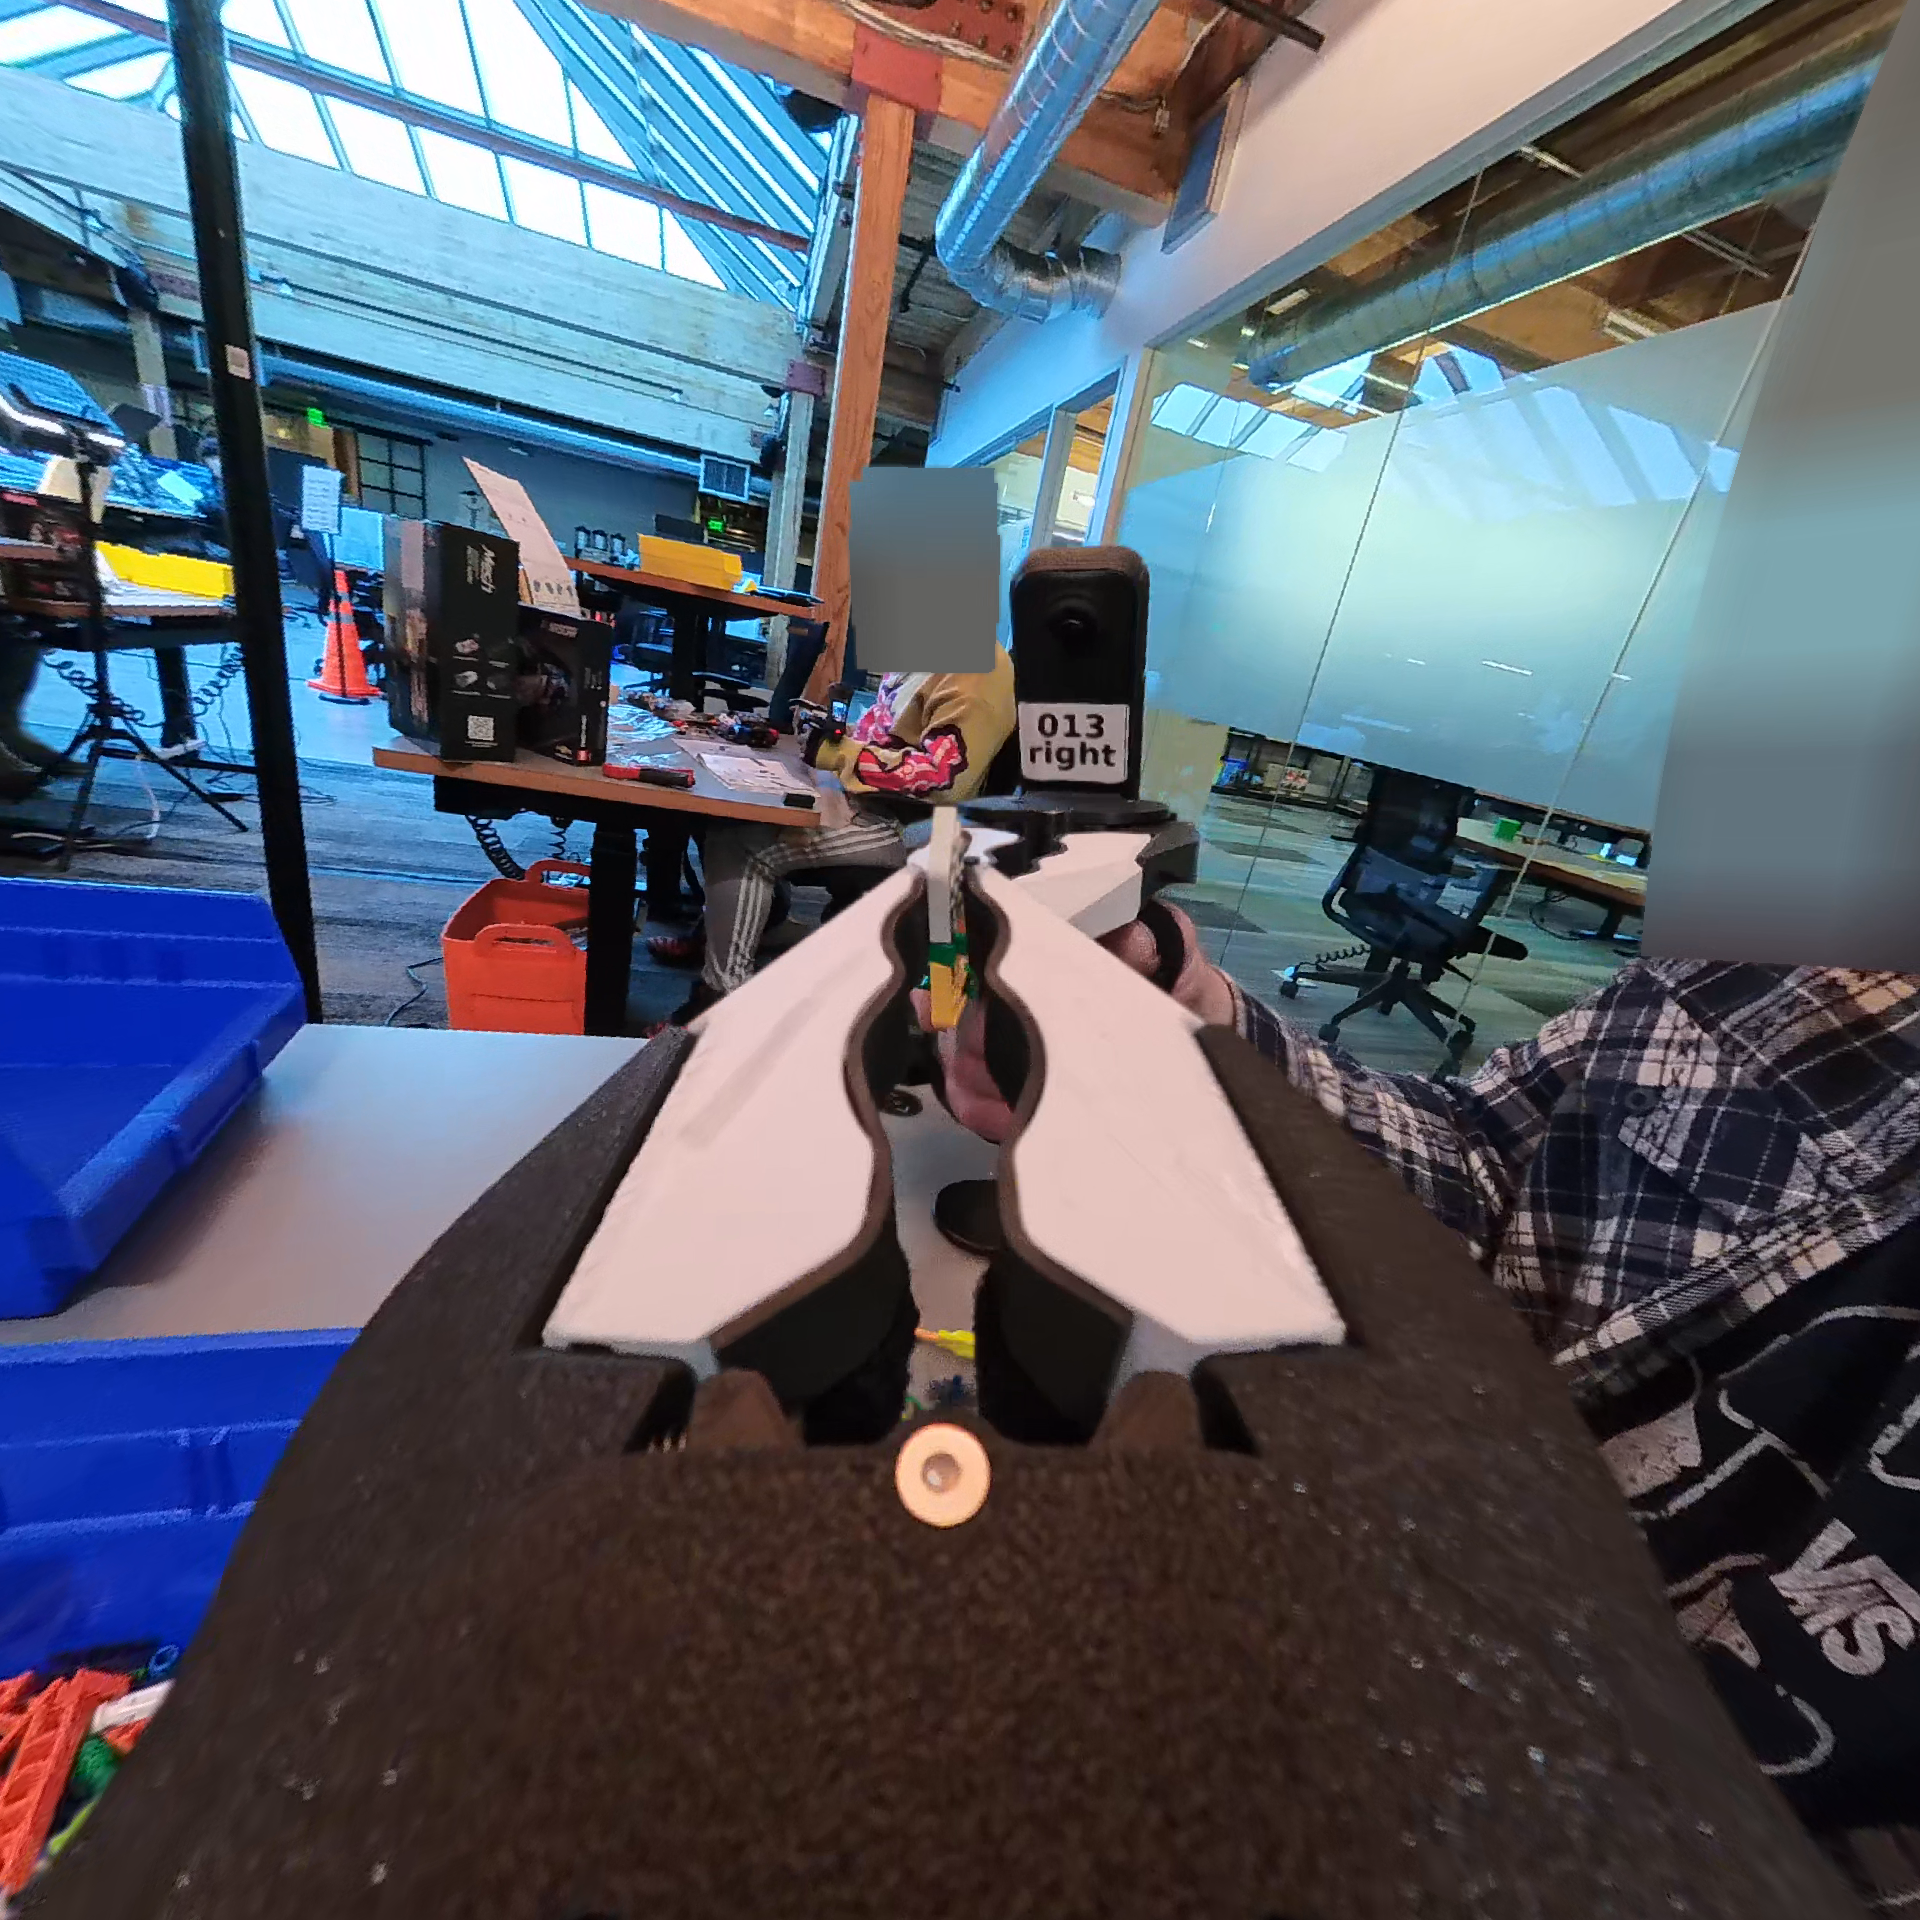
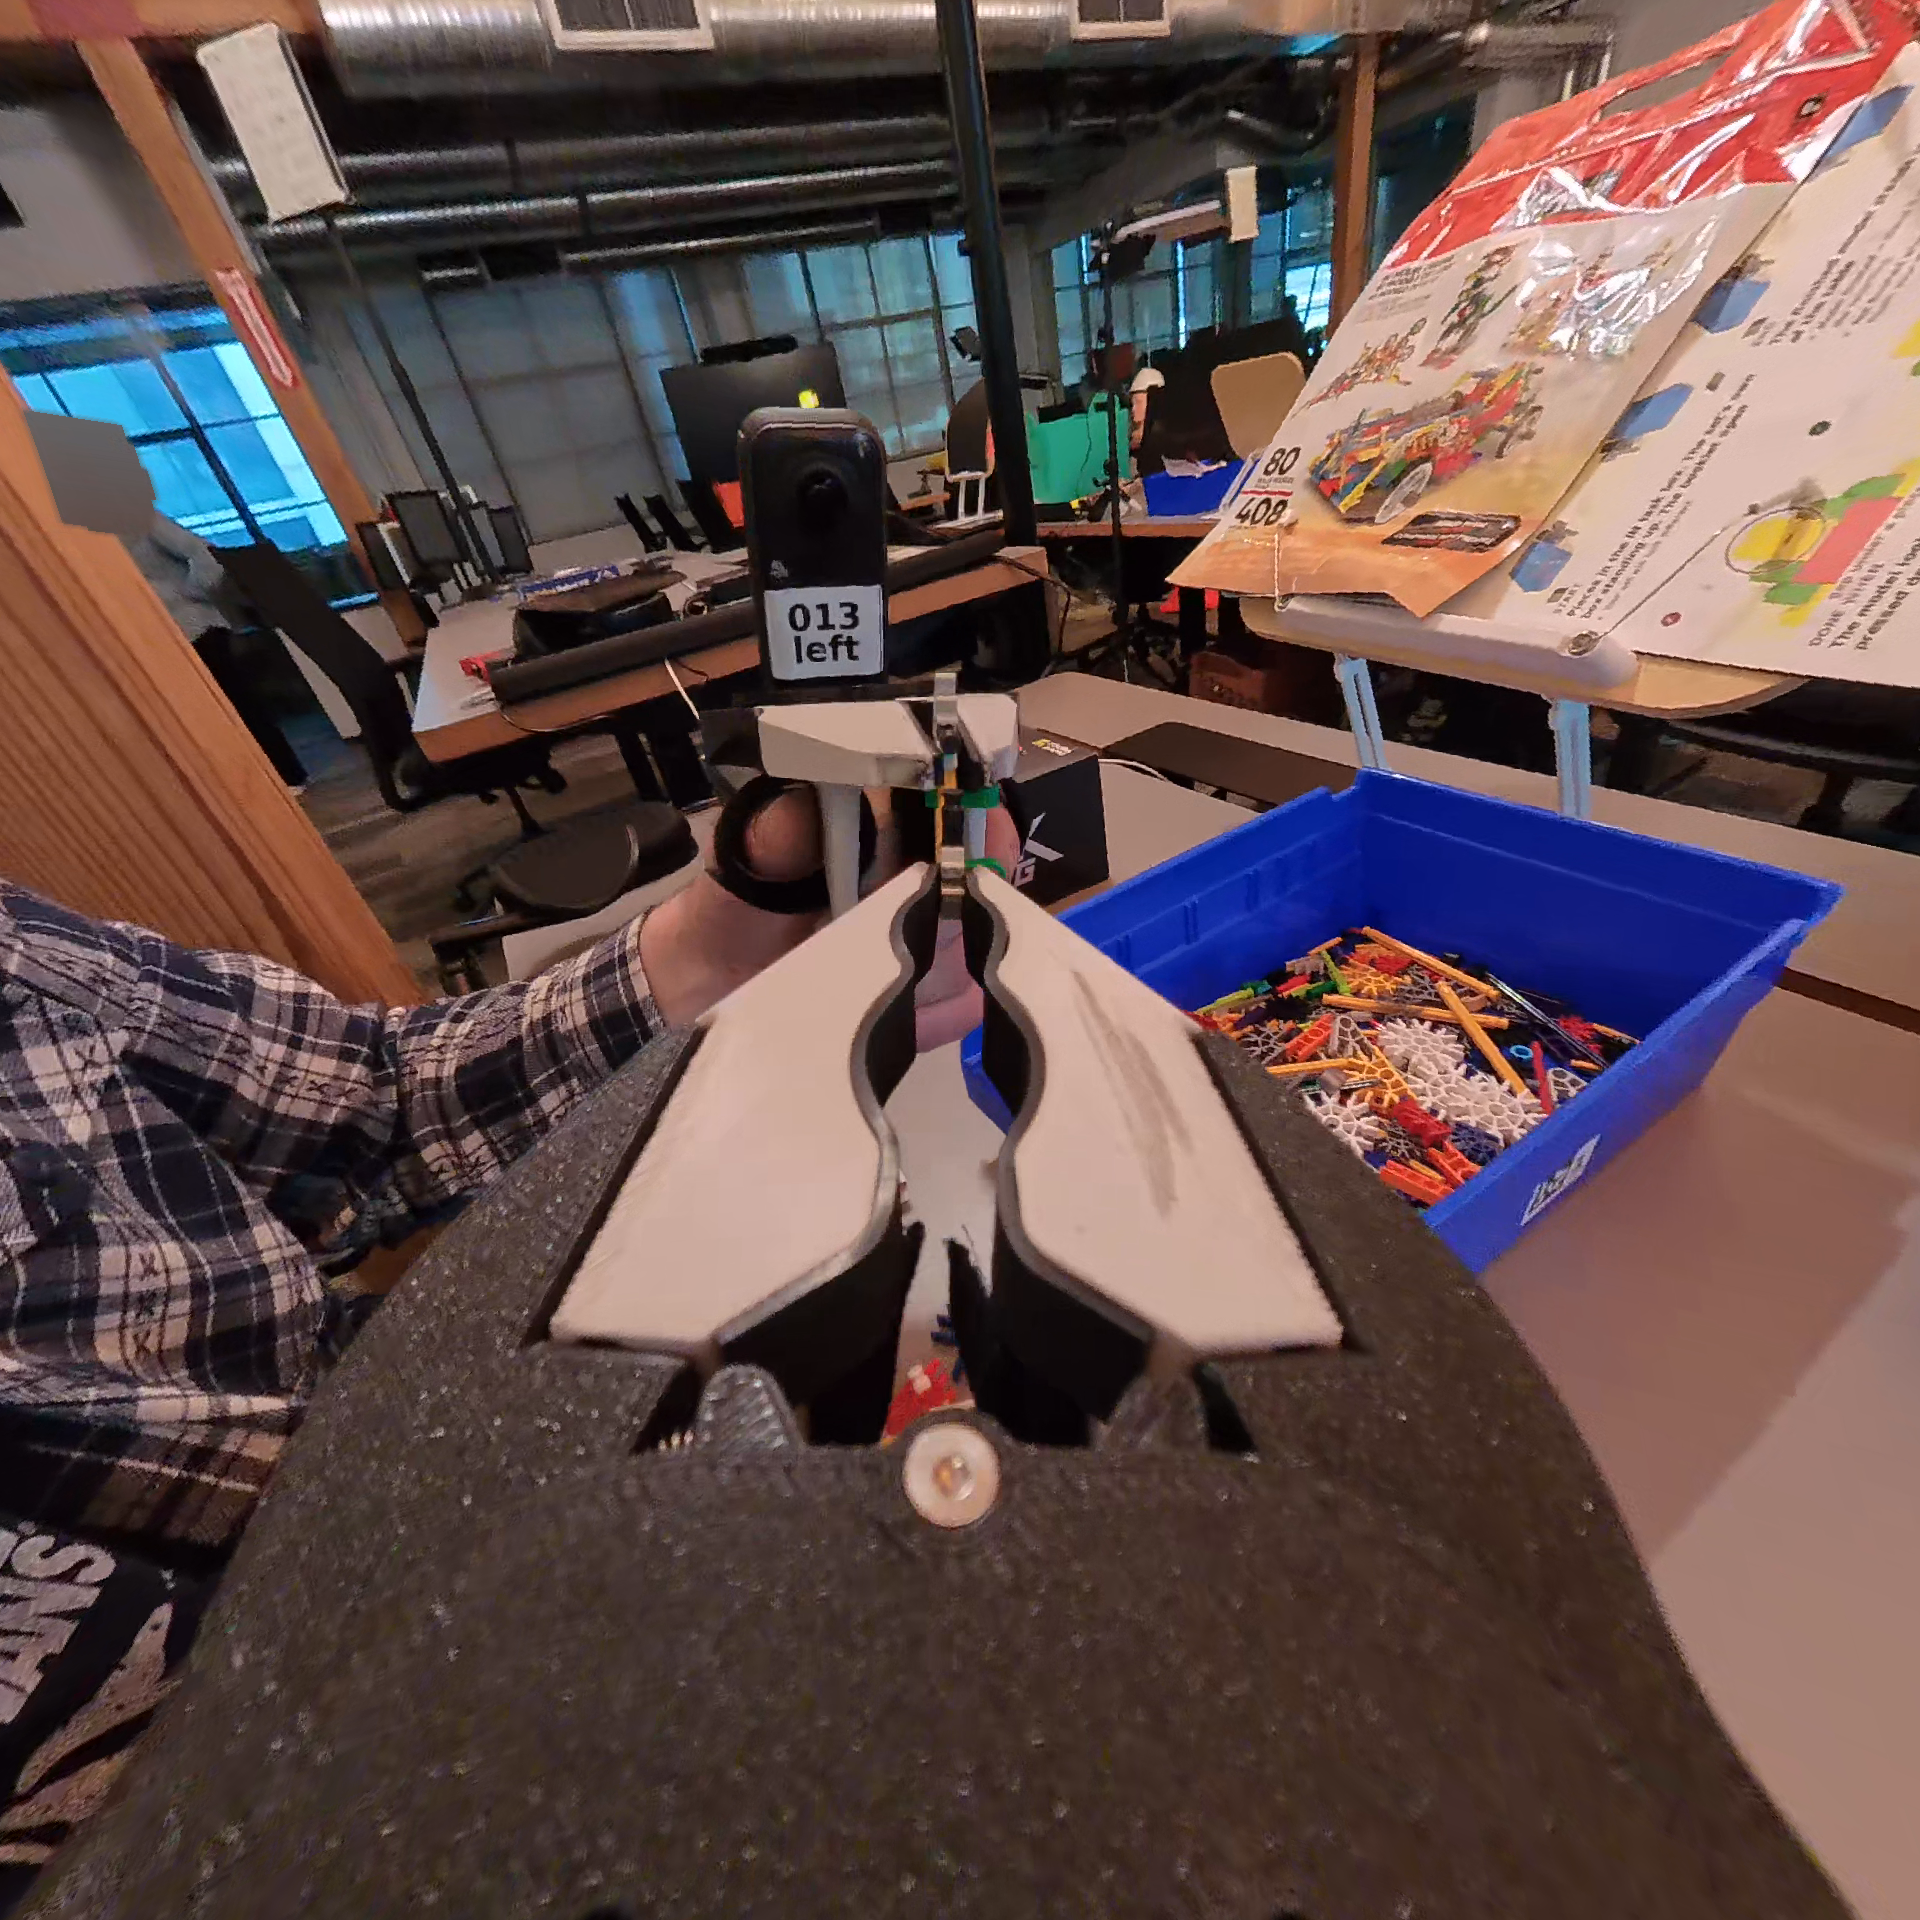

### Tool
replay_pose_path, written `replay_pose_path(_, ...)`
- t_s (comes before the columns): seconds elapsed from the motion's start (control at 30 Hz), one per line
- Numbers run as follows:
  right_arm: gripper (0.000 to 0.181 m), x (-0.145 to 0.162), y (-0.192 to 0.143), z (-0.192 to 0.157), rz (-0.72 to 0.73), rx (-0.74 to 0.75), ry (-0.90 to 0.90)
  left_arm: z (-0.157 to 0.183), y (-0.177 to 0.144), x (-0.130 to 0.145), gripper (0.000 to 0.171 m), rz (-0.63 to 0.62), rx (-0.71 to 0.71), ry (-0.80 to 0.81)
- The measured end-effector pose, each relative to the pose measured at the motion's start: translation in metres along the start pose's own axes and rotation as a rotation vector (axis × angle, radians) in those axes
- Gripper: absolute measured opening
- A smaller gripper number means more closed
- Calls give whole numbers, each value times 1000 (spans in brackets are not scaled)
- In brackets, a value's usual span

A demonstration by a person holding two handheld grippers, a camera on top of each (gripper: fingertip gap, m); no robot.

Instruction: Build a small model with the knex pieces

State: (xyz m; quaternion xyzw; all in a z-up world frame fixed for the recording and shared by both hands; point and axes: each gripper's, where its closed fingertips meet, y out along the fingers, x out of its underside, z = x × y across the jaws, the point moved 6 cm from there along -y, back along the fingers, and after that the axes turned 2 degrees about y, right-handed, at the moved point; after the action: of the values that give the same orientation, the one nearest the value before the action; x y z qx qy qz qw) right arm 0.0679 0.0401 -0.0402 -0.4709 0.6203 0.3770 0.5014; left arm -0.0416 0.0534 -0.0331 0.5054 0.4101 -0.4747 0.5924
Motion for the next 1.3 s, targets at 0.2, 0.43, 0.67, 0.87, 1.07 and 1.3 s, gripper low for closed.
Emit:
replay_pose_path(0.2, 16, -10, -6, 1, 26, 50, -60, 4, 4, 1, 1, -48, 0, 34)
replay_pose_path(0.43, 6, -23, -4, -2, 10, 31, -109, 6, 8, -4, 1, -74, 10, 47)
replay_pose_path(0.67, 8, -25, -3, -6, 7, -39, -72, 8, 7, -7, 1, -108, 22, 65)
replay_pose_path(0.87, 3, -25, 1, -3, -3, -19, -95, 7, 5, -7, 1, -146, -3, 104)
replay_pose_path(1.07, 2, -29, 7, 2, -50, 194, -276, -2, 6, -10, 1, -197, -184, 209)
replay_pose_path(1.3, 2, -37, 15, -9, -63, 411, -556, -3, 6, -19, 2, -165, -265, 227)
